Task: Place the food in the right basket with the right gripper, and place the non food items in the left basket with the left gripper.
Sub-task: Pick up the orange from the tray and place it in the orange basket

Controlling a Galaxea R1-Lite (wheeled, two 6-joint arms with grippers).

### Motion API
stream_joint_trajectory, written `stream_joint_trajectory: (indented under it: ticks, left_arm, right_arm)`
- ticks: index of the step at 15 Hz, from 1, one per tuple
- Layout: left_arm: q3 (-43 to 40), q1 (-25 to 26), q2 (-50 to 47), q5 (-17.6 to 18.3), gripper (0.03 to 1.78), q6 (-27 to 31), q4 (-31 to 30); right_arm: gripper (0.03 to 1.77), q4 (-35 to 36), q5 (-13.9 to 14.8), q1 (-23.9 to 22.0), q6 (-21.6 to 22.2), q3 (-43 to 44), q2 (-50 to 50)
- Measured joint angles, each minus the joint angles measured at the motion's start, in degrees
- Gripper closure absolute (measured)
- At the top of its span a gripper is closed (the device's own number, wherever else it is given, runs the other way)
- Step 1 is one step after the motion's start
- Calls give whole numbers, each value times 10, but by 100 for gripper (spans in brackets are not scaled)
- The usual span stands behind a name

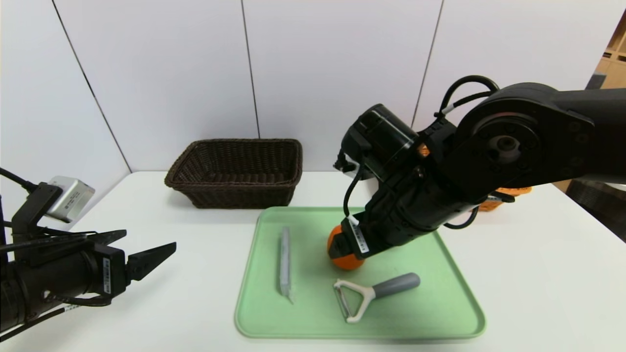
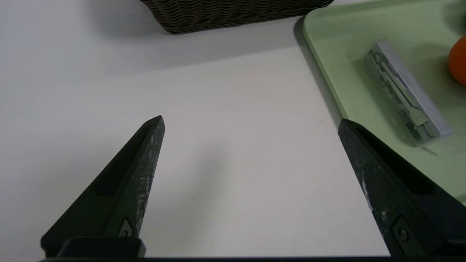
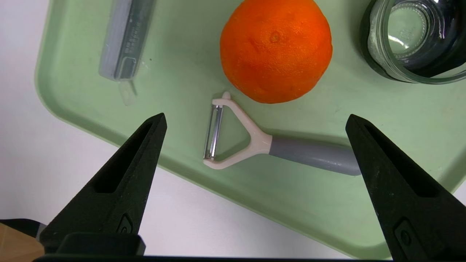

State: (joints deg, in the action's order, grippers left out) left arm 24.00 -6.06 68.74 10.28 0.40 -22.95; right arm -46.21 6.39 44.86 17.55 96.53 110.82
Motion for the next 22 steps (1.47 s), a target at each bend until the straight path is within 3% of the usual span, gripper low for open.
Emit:
stream_joint_trajectory:
  ticks: [8,13,22]
  left_arm:
    - [0,-1,-3,0,12,0,0]
    - [0,0,-4,-1,12,0,0]
    - [0,0,-4,-1,12,-2,0]
  right_arm:
    - [10,12,0,-7,-15,-9,12]
    - [10,74,-1,-15,-29,-11,35]
    - [10,101,1,-27,-54,-8,82]
